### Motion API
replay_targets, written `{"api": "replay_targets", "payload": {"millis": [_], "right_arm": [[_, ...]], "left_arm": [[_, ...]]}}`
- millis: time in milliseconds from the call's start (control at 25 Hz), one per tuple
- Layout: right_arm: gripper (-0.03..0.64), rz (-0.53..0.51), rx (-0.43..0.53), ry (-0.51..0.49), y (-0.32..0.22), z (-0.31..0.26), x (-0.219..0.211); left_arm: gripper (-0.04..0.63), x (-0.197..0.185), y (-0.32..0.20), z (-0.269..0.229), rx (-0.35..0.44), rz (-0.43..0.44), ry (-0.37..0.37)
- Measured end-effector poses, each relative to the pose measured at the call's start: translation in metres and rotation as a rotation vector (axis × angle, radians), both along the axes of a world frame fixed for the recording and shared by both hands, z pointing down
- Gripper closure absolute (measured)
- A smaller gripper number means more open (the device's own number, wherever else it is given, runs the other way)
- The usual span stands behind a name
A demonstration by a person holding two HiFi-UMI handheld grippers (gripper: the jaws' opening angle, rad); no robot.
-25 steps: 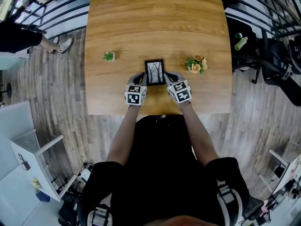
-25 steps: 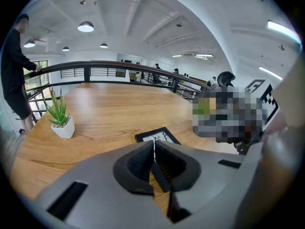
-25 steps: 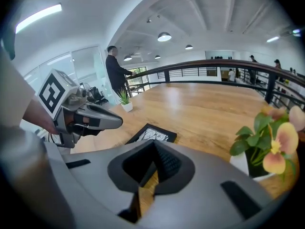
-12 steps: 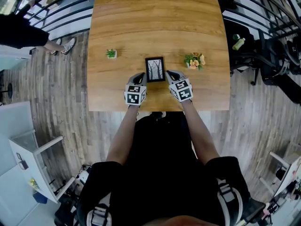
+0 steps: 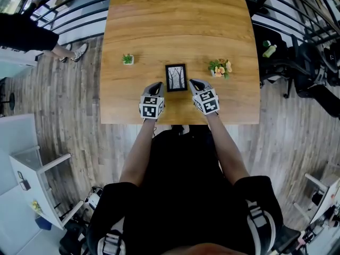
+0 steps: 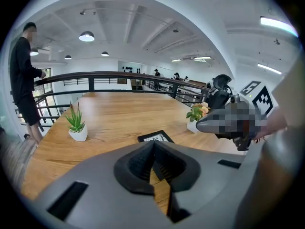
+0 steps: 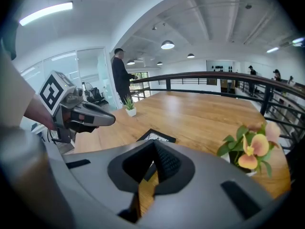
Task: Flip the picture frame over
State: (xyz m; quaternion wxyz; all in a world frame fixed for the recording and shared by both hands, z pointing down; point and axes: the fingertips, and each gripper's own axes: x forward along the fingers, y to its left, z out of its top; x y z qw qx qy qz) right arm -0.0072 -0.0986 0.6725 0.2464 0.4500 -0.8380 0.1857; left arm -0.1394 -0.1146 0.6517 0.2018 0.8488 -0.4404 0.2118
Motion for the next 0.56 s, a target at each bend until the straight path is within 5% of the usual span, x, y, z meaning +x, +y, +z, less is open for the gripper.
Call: {"api": "replay_targets", "payload": {"millis": [560], "right_arm": [[0.612,0.020,-0.003,0.010,0.019,0.000,0.002]], "left_arm": [[0.574,-0.002,0.009,-0.002,-0.002,0.021,0.006]]}}
